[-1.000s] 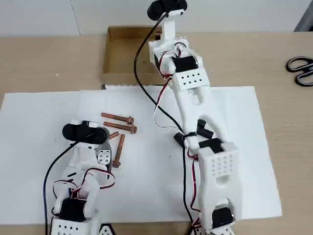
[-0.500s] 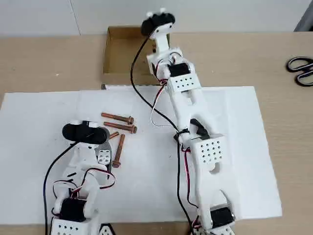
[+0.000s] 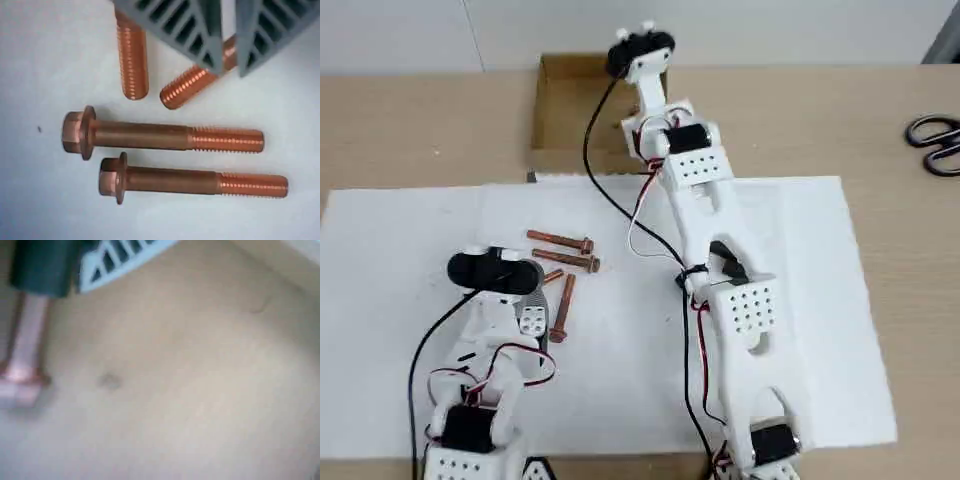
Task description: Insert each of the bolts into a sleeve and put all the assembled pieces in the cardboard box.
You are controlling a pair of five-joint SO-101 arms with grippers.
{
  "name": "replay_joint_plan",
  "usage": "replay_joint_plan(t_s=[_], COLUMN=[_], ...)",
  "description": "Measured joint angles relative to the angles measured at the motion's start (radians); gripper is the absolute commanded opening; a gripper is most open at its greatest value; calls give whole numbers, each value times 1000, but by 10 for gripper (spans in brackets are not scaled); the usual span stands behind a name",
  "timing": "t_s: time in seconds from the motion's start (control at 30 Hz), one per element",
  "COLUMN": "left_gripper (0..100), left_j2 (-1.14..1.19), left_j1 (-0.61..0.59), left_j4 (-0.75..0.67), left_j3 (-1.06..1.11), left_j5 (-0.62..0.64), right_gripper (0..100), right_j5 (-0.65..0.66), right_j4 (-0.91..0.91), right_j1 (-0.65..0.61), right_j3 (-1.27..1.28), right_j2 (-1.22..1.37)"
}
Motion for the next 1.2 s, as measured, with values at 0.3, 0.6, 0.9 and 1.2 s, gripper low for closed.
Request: replay_joint_plan(t_s=[0.3,0.6,0.9,1.2], left_gripper=[6,6,6,6], left_j2=[0,0,0,0], left_j1=[0,0,0,-38], left_j4=[0,0,0,0], left_j3=[0,0,0,0], left_j5=[0,0,0,34], right_gripper=[74,42,46,43], right_j5=[0,0,-54,-57], right_j4=[371,773,801,801], right_j1=[-2,-2,-66,-110], right_j3=[-385,-563,-336,361], right_j2=[0,-17,-196,-655])
